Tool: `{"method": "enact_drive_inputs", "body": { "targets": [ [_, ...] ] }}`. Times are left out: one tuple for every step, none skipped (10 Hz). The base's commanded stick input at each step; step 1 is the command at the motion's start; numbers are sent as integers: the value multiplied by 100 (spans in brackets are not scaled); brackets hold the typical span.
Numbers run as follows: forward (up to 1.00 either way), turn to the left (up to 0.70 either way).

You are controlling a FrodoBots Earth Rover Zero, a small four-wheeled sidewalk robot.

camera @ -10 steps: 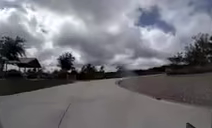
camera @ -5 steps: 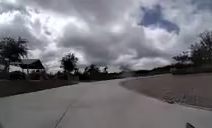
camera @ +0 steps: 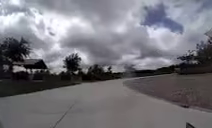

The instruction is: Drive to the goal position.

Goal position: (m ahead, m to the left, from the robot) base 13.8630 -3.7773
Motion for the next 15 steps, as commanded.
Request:
{"method": "enact_drive_inputs", "body": {
  "targets": [
    [58, 1],
    [58, 1],
    [58, 1],
    [58, 1],
    [58, 1],
    [58, 1],
    [58, 1],
    [58, 1],
    [58, 1],
    [58, 1],
    [58, 1],
    [58, 1],
    [58, 1],
    [58, 1],
    [58, 1]
  ]
}}
